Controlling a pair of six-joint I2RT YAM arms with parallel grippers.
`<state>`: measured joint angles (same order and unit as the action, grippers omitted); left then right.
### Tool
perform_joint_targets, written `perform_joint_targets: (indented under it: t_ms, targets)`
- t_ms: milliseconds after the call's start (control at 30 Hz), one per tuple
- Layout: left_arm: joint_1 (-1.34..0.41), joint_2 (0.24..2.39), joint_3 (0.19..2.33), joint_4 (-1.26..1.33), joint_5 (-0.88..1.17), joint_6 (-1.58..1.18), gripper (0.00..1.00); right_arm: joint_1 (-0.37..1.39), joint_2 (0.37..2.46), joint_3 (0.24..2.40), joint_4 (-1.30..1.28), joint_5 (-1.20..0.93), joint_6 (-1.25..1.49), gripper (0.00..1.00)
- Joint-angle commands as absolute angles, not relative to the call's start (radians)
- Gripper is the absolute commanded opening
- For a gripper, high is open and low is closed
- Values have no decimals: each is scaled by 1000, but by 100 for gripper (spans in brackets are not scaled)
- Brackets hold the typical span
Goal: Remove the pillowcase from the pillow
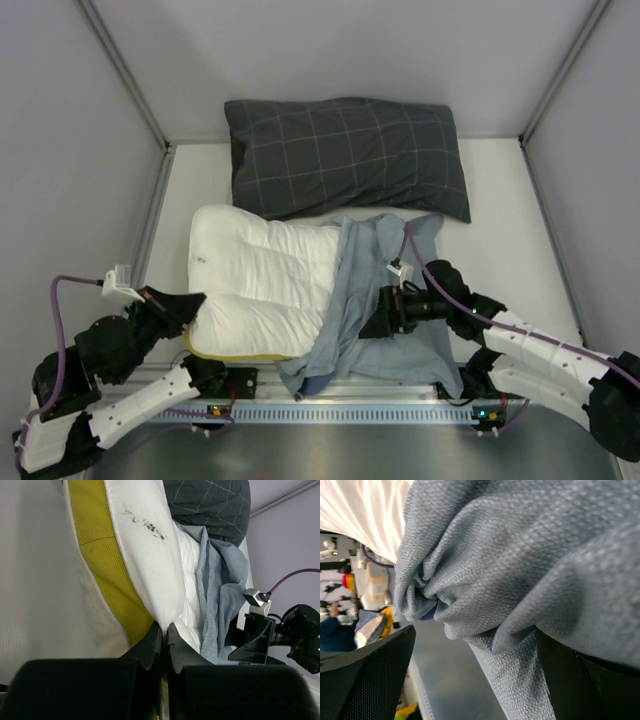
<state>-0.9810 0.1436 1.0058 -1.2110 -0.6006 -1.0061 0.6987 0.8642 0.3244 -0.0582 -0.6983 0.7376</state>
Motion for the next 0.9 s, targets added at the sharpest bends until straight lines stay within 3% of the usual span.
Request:
perform_joint_targets:
  t_ms: [0, 167, 200, 267, 300, 367, 867]
  targets:
    - [-979, 146, 993, -1108, -617, -1045, 0, 806, 871, 431, -210, -502, 634, 99]
    - [-979, 189, 986, -1106, -627, -1066, 0, 857, 891, 502, -310, -278, 592, 62]
    - [-979, 198, 986, -1104, -627, -1077, 0, 870, 896, 502, -310, -258, 594, 42]
    - [-979, 227, 983, -1101, -627, -1094, 0, 879, 913, 506, -316, -214, 597, 24]
    - [-977, 235, 983, -1100, -627, -1101, 0, 887, 922, 506, -316, -203, 594, 9]
    - [-977, 259, 994, -1098, -629, -1115, 0, 891, 946, 508, -330, -160, 575, 0]
    - [-979, 310, 1313, -1117, -653, -1058, 0, 893, 723, 560, -443, 55, 557, 0]
